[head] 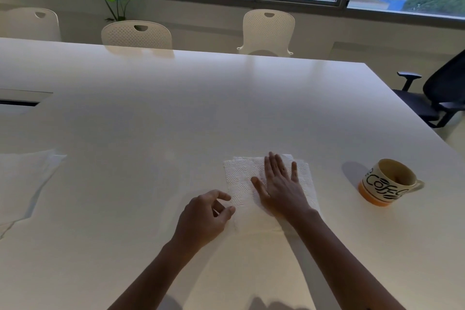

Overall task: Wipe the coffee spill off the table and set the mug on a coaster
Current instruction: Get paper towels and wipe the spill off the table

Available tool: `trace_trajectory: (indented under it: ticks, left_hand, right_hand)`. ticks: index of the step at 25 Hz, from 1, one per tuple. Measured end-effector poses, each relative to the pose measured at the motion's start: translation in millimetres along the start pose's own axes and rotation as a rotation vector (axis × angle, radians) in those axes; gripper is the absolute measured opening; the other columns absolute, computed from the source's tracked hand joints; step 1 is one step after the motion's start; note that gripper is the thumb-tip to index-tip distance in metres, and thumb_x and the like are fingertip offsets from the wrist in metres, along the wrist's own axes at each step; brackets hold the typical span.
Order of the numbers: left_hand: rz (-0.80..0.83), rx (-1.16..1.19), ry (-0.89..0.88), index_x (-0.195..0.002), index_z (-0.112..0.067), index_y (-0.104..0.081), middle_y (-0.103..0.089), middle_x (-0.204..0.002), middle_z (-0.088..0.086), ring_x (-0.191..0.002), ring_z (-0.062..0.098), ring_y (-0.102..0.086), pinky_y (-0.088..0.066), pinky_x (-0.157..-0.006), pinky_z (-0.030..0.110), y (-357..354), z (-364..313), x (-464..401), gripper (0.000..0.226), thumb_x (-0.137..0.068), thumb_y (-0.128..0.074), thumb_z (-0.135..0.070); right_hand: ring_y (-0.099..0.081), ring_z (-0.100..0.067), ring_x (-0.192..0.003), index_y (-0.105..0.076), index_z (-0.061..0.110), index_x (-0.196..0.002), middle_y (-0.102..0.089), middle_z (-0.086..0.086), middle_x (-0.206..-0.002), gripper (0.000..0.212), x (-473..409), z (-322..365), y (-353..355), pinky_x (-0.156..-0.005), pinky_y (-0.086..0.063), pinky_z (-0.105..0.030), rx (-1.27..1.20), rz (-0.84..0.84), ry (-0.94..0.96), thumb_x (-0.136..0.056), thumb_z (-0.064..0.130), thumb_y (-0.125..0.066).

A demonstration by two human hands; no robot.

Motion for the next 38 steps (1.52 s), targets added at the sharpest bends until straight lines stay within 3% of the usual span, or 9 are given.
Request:
trace_trajectory:
  ticks: [8,14,17,21,26,29,32,38]
  left_hand:
    - [0.070,-0.089,-0.150,-0.124,-0.029,-0.076,-0.076,-0.077,-0.015,-0.066,0.000,-0.065,-0.057,-0.081,0.019,-6,-6,-2,0.037,-0.089,-0.080,-0.041]
    - [0.101,-0.104,-0.204,-0.136,-0.026,-0.072,-0.078,-0.080,-0.009,-0.071,0.007,-0.068,-0.058,-0.084,0.024,-8,-4,-5,0.047,-0.091,-0.077,-0.038]
    - [0.116,-0.133,-0.223,-0.138,-0.025,-0.071,-0.079,-0.083,-0.007,-0.079,0.013,-0.072,-0.059,-0.085,0.029,-9,-3,-6,0.048,-0.091,-0.075,-0.037]
    - [0.147,-0.166,-0.264,-0.142,-0.025,-0.067,-0.080,-0.086,-0.004,-0.081,0.015,-0.073,-0.060,-0.086,0.033,-10,-2,-8,0.052,-0.092,-0.073,-0.036]
    - [0.140,-0.147,-0.260,-0.141,-0.023,-0.068,-0.081,-0.089,-0.005,-0.082,0.014,-0.074,-0.060,-0.086,0.031,-7,1,-9,0.053,-0.091,-0.076,-0.036]
    - [0.139,-0.142,-0.247,-0.141,-0.024,-0.068,-0.081,-0.090,-0.007,-0.082,0.013,-0.074,-0.060,-0.090,0.030,-6,6,-8,0.052,-0.092,-0.076,-0.037]
    - [0.109,-0.210,-0.305,-0.140,-0.024,-0.069,-0.081,-0.088,-0.003,-0.084,0.018,-0.076,-0.058,-0.086,0.027,-3,4,-6,0.052,-0.091,-0.071,-0.040]
    - [0.081,-0.357,-0.422,-0.127,-0.017,-0.073,-0.081,-0.098,0.003,-0.092,0.028,-0.076,-0.056,-0.088,0.036,-7,-3,-7,0.045,-0.089,-0.063,-0.038]
  right_hand:
    - [0.024,-0.021,-0.165,0.011,0.007,-0.170,0.019,-0.008,-0.180,0.090,14,-1,-2,-0.133,0.013,-0.055,0.010,0.010,-0.077,-0.106,0.068,-0.008]
    - [0.024,-0.021,-0.165,0.013,0.008,-0.169,0.026,-0.007,-0.177,0.094,30,23,-9,-0.133,0.013,-0.055,0.035,-0.014,0.029,-0.101,0.072,0.002]
    - [0.021,-0.020,-0.165,0.009,0.009,-0.170,0.019,-0.007,-0.179,0.093,33,31,-14,-0.134,0.012,-0.055,0.055,-0.003,0.042,-0.102,0.072,0.000]
    - [0.023,-0.019,-0.165,0.011,0.013,-0.171,0.023,-0.003,-0.178,0.082,30,50,-15,-0.133,0.013,-0.056,0.031,-0.018,0.092,-0.107,0.063,-0.005]
    - [0.021,-0.014,-0.165,0.008,0.019,-0.171,0.018,0.001,-0.179,0.080,23,40,-10,-0.135,0.006,-0.057,-0.029,-0.005,0.102,-0.107,0.065,-0.005]
    - [0.022,-0.018,-0.165,0.008,0.014,-0.171,0.020,-0.003,-0.178,0.092,14,10,6,-0.135,0.009,-0.054,-0.049,-0.067,-0.053,-0.103,0.073,-0.007]
    - [0.020,-0.020,-0.166,0.008,0.008,-0.171,0.016,-0.008,-0.180,0.098,12,-9,7,-0.136,0.008,-0.050,-0.027,-0.022,-0.191,-0.103,0.075,-0.014]
    - [0.013,-0.015,-0.167,0.007,0.012,-0.171,0.011,-0.004,-0.181,0.096,7,12,-2,-0.137,0.004,-0.039,-0.100,-0.014,-0.047,-0.102,0.075,-0.014]
Point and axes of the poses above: each hand's wrist, its own x-axis away from the middle knuckle, its own y-axis out of the back of the hand, z = x × y, the point moved 3 cm from there along -x, towards the middle knuckle
